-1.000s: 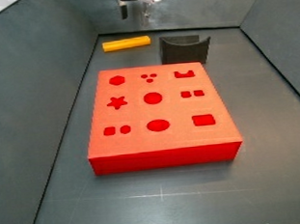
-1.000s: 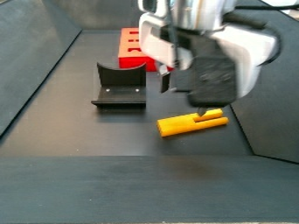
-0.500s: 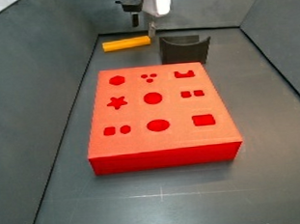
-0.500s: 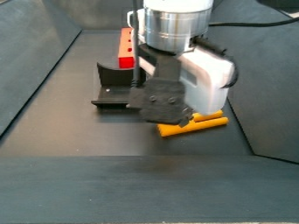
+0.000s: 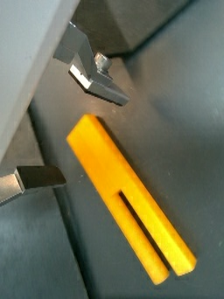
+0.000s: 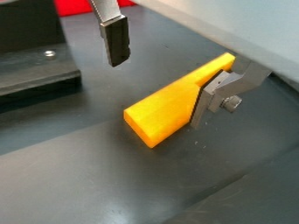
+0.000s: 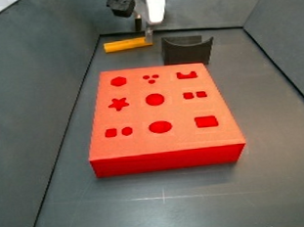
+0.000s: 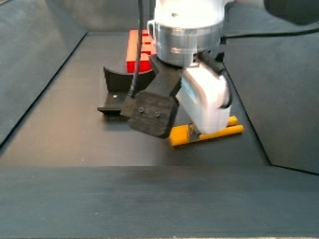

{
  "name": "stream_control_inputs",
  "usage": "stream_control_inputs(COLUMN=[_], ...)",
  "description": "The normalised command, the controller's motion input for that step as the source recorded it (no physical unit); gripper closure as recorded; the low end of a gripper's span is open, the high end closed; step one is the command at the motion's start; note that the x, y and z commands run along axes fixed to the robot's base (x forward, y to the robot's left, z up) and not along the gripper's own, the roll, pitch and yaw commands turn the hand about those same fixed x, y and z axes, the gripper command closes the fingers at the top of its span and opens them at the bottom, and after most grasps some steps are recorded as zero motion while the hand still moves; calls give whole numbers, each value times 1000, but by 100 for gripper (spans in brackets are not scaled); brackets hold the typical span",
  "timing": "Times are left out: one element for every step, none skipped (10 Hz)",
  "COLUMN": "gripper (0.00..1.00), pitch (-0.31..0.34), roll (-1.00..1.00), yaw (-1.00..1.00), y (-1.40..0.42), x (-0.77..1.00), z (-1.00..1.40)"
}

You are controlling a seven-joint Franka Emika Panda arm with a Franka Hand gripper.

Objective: Pick up the square-circle object. Move up. Rotate the square-circle object. Place the square-circle object on the fixture. Regrasp the square-circle object. Move to above the board. Insert the square-circle object.
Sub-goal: Pick up the square-circle object.

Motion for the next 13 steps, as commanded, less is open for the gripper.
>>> stream_control_inputs(gripper=[0, 0, 0, 0, 0, 0, 0, 0, 0, 0, 0, 0, 0], pitch=[-133, -207, -260, -299, -304, -264, -223, -191, -173, -170, -187, -171, -176], roll=[-393, -447, -496, -500, -500, -487, -440, -417, -399, -369, -379, -350, -174], yaw=[-491, -431, -366, -309, -260, -240, -174, -100, -57, -17, -3, 0, 0], y=[69, 111, 117, 123, 129, 200, 203, 171, 94, 0, 0, 0, -154], x=[9, 0, 0, 0, 0, -26, 0, 0, 0, 0, 0, 0, -49], z=[-274, -174, -71, -11, -3, -106, -237, -294, -323, -357, -311, -363, -449])
